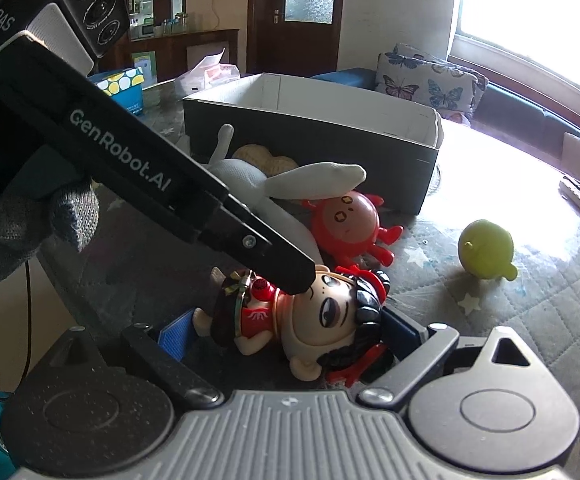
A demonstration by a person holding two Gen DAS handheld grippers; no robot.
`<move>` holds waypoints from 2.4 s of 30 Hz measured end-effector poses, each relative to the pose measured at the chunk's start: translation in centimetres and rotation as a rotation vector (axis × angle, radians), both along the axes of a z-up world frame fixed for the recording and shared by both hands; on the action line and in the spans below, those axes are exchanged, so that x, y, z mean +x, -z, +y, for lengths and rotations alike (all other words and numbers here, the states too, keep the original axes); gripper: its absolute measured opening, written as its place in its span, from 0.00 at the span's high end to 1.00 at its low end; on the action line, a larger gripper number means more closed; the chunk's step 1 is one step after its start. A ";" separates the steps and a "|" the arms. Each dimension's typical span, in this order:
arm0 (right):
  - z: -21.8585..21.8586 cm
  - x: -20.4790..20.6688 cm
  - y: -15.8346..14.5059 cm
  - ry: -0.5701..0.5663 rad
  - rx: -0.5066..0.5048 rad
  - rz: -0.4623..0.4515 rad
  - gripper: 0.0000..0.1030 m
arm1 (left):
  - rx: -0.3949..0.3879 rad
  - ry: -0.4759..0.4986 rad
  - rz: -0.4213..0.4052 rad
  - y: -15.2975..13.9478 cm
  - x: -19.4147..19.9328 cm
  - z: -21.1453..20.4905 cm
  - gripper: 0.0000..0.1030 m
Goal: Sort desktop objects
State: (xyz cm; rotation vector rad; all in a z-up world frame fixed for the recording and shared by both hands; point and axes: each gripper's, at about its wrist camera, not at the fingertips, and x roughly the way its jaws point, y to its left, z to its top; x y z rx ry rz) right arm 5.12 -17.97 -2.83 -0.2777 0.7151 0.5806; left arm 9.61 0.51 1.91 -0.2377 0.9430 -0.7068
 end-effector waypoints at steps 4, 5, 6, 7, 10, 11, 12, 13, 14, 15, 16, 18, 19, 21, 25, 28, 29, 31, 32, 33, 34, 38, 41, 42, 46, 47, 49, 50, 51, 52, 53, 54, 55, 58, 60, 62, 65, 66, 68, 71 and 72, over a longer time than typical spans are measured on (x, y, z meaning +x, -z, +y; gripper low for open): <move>-0.1 -0.2 0.0 -0.004 -0.002 -0.006 0.07 | 0.009 -0.017 0.009 0.2 0.0 0.3 0.64; 0.0 -0.3 0.0 -0.005 -0.008 -0.012 0.07 | 0.006 -0.017 0.012 0.2 0.0 0.3 0.64; 0.1 -0.4 0.1 -0.006 -0.015 -0.016 0.07 | 0.007 -0.015 0.013 0.2 -0.1 0.2 0.64; 0.2 -0.3 0.1 -0.004 -0.016 -0.018 0.07 | 0.010 -0.015 0.010 0.2 -0.1 0.2 0.64; 0.0 -0.3 0.0 -0.001 -0.007 -0.014 0.07 | 0.000 -0.015 0.018 0.4 0.1 0.2 0.64; 0.0 -0.3 0.1 -0.002 -0.008 -0.016 0.07 | -0.003 -0.016 0.022 0.4 0.1 0.2 0.64; 0.0 -0.3 0.1 -0.001 -0.008 -0.017 0.07 | -0.004 -0.016 0.022 0.5 0.1 0.2 0.64; 0.0 -0.3 0.0 -0.002 -0.008 -0.018 0.07 | -0.006 -0.012 0.024 0.5 0.1 0.2 0.64; 0.0 -0.4 0.1 -0.006 -0.010 -0.020 0.07 | -0.008 0.000 0.030 0.4 0.0 0.1 0.64; 0.0 -0.4 0.1 -0.011 -0.014 -0.025 0.07 | 0.000 0.010 0.027 0.4 -0.2 0.0 0.63; 0.1 -0.5 0.1 -0.015 -0.019 -0.029 0.07 | 0.012 0.019 0.021 0.3 -0.3 -0.2 0.62; 0.2 -0.7 0.2 -0.023 -0.033 -0.041 0.07 | 0.038 0.042 0.009 0.2 -0.5 -0.5 0.61; 0.3 -0.8 0.2 -0.026 -0.039 -0.047 0.07 | 0.048 0.050 0.004 0.2 -0.5 -0.6 0.60; 0.3 -0.8 0.2 -0.028 -0.043 -0.053 0.07 | 0.075 0.074 -0.013 0.0 -0.5 -1.0 0.59; 0.5 -1.0 0.3 -0.043 -0.065 -0.067 0.07 | 0.134 0.147 -0.043 0.2 -0.8 -2.1 0.52; 0.6 -1.1 0.4 -0.045 -0.075 -0.078 0.07 | 0.162 0.170 -0.055 0.3 -0.8 -2.9 0.52; 0.5 -1.0 0.4 -0.042 -0.069 -0.075 0.07 | 0.158 0.168 -0.054 0.3 -0.9 -2.9 0.52; 0.4 -1.0 0.3 -0.036 -0.066 -0.075 0.08 | 0.154 0.158 -0.050 0.3 -0.9 -2.9 0.52; 0.4 -1.0 0.2 -0.035 -0.066 -0.079 0.08 | 0.156 0.157 -0.059 0.2 -1.1 -2.9 0.52; 0.4 -1.1 0.0 -0.036 -0.067 -0.087 0.08 | 0.162 0.159 -0.073 -0.1 -1.3 -3.0 0.53; 0.4 -1.2 -0.1 -0.038 -0.069 -0.095 0.08 | 0.166 0.159 -0.085 -0.5 -1.4 -3.0 0.53; 0.4 -0.8 -2.0 -0.044 -0.072 -0.159 0.08 | 0.168 0.141 -0.150 -2.9 -1.5 -2.6 0.55; 0.7 0.5 -3.9 -0.054 -0.074 -0.219 0.08 | 0.163 0.117 -0.208 -5.0 -0.6 -2.1 0.55; 0.9 1.1 -4.5 -0.063 -0.079 -0.242 0.08 | 0.165 0.107 -0.229 -5.8 -0.1 -2.0 0.55; 1.9 4.3 -6.7 -0.096 -0.084 -0.319 0.08 | 0.186 0.067 -0.309 -8.5 2.1 -1.3 0.55; 2.2 5.2 -7.2 -0.103 -0.080 -0.328 0.08 | 0.191 0.054 -0.323 -9.1 3.0 -0.9 0.55; 2.9 7.0 -7.8 -0.116 -0.078 -0.342 0.08 | 0.199 0.037 -0.335 -9.8 4.6 -0.5 0.55; 3.4 8.2 -8.1 -0.127 -0.081 -0.353 0.08 | 0.201 0.028 -0.336 -10.0 5.6 -0.2 0.55; 3.8 9.3 -8.2 -0.133 -0.080 -0.352 0.08 | 0.203 0.019 -0.331 -10.2 6.8 0.1 0.55; 4.1 10.2 -8.3 -0.136 -0.079 -0.347 0.08 | 0.206 0.014 -0.326 -10.3 7.8 0.3 0.55; 4.5 11.6 -8.3 -0.143 -0.077 -0.340 0.08 | 0.210 0.011 -0.319 -10.3 9.1 0.6 0.55; 4.9 12.9 -8.3 -0.148 -0.075 -0.330 0.08 | 0.212 0.008 -0.310 -10.2 10.2 0.8 0.56; 5.2 14.1 -8.2 -0.154 -0.074 -0.315 0.08 | 0.214 0.006 -0.298 -10.0 11.2 1.1 0.55; 6.0 17.9 -7.5 -0.165 -0.074 -0.268 0.08 | 0.214 -0.005 -0.259 -8.9 14.5 2.0 0.55; 6.3 20.4 -6.8 -0.170 -0.069 -0.225 0.08 | 0.213 -0.010 -0.232 -7.9 16.7 2.5 0.56; 6.4 22.6 -5.9 -0.174 -0.064 -0.174 0.08 | 0.202 -0.019 -0.195 -6.8 18.5 3.2 0.55; 6.5 25.4 -4.6 -0.185 -0.060 -0.096 0.08 | 0.186 -0.034 -0.137 -5.2 20.9 4.2 0.55; 6.5 26.1 -4.1 -0.187 -0.060 -0.075 0.08 | 0.181 -0.040 -0.122 -4.7 21.5 4.4 0.55; 6.7 27.1 -3.4 -0.197 -0.072 -0.037 0.08 | 0.171 -0.048 -0.091 -3.9 22.3 4.7 0.55; 6.9 28.5 -3.0 -0.196 -0.090 0.020 0.08 | 0.151 -0.057 -0.050 -2.9 23.0 5.4 0.56; 7.1 28.7 -2.9 -0.195 -0.103 0.024 0.09 | 0.154 -0.066 -0.038 -2.6 23.3 5.5 0.56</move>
